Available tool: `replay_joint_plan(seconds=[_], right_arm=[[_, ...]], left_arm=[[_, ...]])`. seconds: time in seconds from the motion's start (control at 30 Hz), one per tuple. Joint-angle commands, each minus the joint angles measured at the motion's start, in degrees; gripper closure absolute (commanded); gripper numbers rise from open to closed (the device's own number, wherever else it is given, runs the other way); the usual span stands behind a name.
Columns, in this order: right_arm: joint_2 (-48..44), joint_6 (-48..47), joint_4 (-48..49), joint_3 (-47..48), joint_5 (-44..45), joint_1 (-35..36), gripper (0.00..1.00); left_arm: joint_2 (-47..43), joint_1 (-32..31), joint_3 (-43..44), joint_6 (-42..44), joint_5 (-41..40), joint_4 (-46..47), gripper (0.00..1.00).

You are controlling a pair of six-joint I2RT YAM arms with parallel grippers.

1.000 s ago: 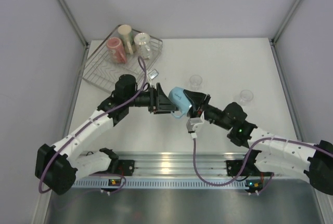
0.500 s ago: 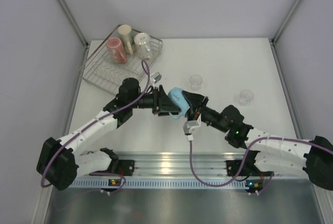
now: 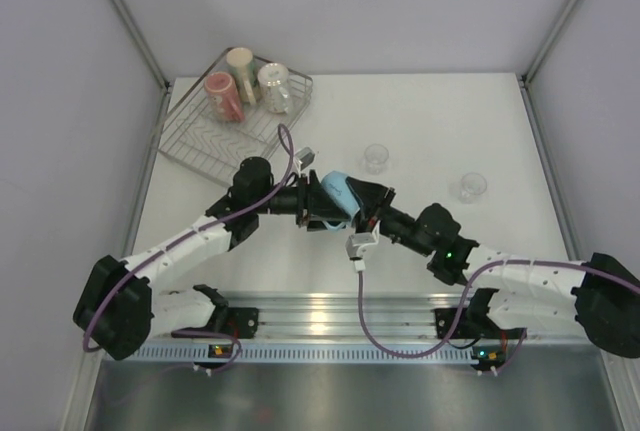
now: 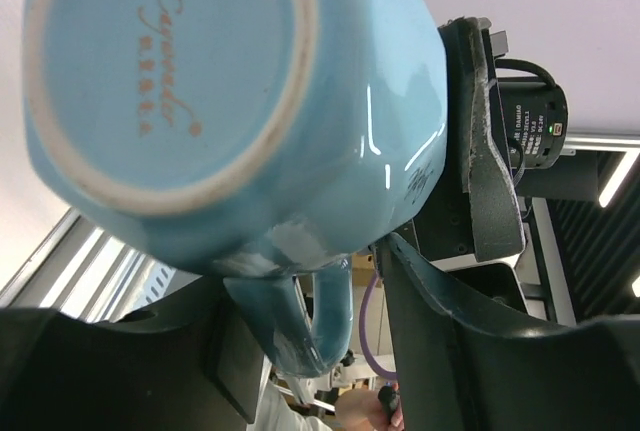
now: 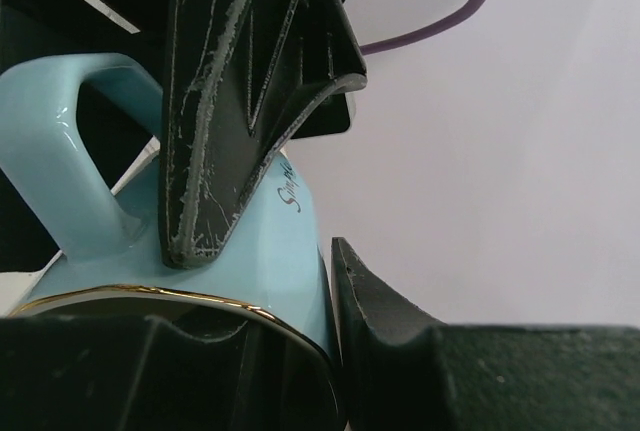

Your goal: Load the cups into the dish rack

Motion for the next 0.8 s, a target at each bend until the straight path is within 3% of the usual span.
replay_joint_plan(seconds=[0.0, 0.07, 0.17, 0.2, 0.3, 0.37, 0.6, 0.77], right_arm=[[0.7, -0.8, 9.8, 2.3, -1.0, 1.6, 1.00], [1.4, -1.4, 10.9, 2.5, -0.4, 1.5, 1.00], [1.8, -1.3, 11.9, 2.5, -0.3, 1.5, 1.00], [1.6, -1.2, 12.0, 2.3, -0.9, 1.5, 1.00], [1.3, -0.6, 12.2, 1.6, -2.0, 1.6, 1.00], [0.9, -0.3, 12.4, 0.9, -2.3, 1.6, 0.99], [-0.9, 4.8, 16.7, -1.6, -1.6, 1.5, 0.53], [-4.8, 8.8, 10.4, -3.0, -0.9, 1.5, 0.26]], left_arm=[[0.1, -0.7, 0.2, -2.0, 2.3, 6.9, 0.47], [0.4, -0.6, 0.4, -2.1, 2.9, 6.9, 0.49], [1.2, -0.6, 0.3, -1.9, 3.6, 6.9, 0.64], [1.1, -0.6, 0.1, -1.9, 3.5, 6.9, 0.78], [1.5, -0.6, 0.0, -2.2, 3.1, 7.1, 1.00], [1.9, -0.6, 0.5, -2.0, 2.6, 7.2, 1.00], [2.7, -0.5, 4.9, -0.3, 1.5, 7.2, 1.00], [4.7, -0.5, 11.0, 2.5, 0.3, 2.4, 1.00]])
